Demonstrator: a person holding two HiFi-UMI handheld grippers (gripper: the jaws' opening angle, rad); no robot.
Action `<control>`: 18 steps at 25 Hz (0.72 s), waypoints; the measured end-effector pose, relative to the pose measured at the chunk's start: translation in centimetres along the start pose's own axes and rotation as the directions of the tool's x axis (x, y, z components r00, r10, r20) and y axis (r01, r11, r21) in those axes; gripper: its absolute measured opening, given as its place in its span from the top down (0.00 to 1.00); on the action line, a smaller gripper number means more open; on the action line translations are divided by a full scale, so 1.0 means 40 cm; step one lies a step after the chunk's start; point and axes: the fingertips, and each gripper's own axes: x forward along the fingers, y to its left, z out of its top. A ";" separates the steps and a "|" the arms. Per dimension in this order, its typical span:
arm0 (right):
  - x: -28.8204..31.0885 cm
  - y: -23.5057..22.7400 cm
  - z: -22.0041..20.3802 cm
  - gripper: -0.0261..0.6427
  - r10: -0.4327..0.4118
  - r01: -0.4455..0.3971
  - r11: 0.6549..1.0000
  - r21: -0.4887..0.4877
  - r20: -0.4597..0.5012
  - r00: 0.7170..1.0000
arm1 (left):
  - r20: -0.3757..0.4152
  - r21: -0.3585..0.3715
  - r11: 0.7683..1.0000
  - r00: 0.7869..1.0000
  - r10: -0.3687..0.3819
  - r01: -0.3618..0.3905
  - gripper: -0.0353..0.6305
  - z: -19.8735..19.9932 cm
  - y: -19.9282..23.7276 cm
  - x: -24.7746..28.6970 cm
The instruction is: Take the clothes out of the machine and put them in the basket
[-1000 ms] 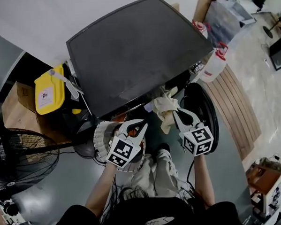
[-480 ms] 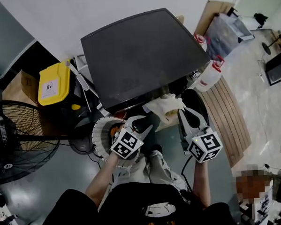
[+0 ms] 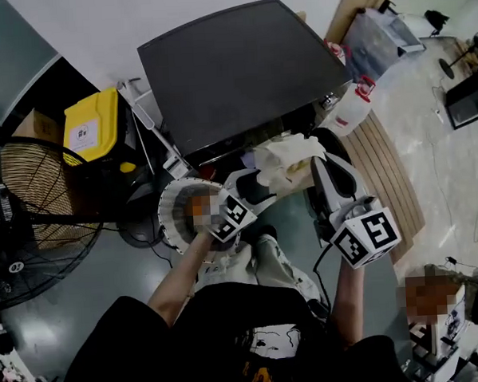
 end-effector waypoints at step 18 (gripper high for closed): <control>-0.120 0.133 0.147 0.92 0.006 -0.009 1.000 0.019 0.139 0.990 | 0.042 -0.042 0.997 0.998 -0.056 0.057 0.54 0.056 -0.113 0.017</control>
